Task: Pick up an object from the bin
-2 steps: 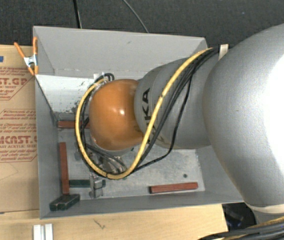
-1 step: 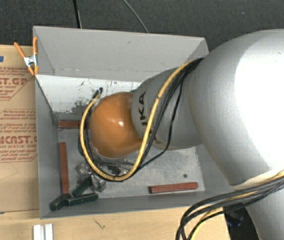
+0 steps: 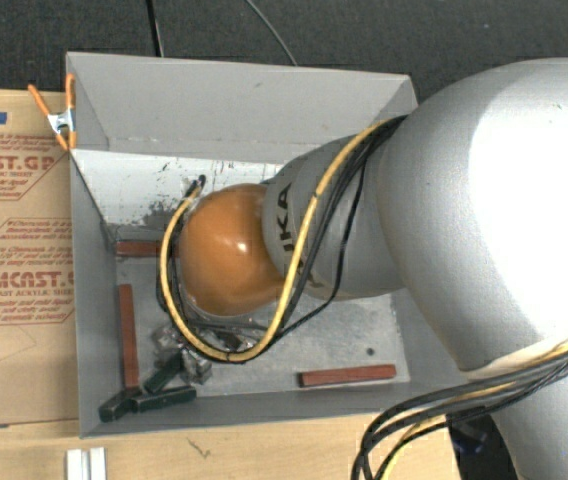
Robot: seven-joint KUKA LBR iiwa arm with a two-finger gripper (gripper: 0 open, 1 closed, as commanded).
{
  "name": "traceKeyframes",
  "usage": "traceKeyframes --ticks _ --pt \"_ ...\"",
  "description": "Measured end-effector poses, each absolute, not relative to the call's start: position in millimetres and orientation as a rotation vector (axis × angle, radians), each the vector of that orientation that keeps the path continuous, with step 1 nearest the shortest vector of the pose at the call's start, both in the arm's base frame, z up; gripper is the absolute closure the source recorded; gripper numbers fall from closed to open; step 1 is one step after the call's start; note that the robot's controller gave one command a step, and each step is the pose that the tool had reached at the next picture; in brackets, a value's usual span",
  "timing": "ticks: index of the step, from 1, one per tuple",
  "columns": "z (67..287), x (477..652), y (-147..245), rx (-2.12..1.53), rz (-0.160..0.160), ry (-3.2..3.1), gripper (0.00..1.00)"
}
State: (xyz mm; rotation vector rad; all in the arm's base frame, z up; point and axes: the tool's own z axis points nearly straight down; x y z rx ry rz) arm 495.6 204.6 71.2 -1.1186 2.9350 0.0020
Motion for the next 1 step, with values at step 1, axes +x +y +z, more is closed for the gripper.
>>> traceKeyframes --ticks 1 --pt "289.5 513.1 182.8 -1.133 0.002 2.930 1.00"
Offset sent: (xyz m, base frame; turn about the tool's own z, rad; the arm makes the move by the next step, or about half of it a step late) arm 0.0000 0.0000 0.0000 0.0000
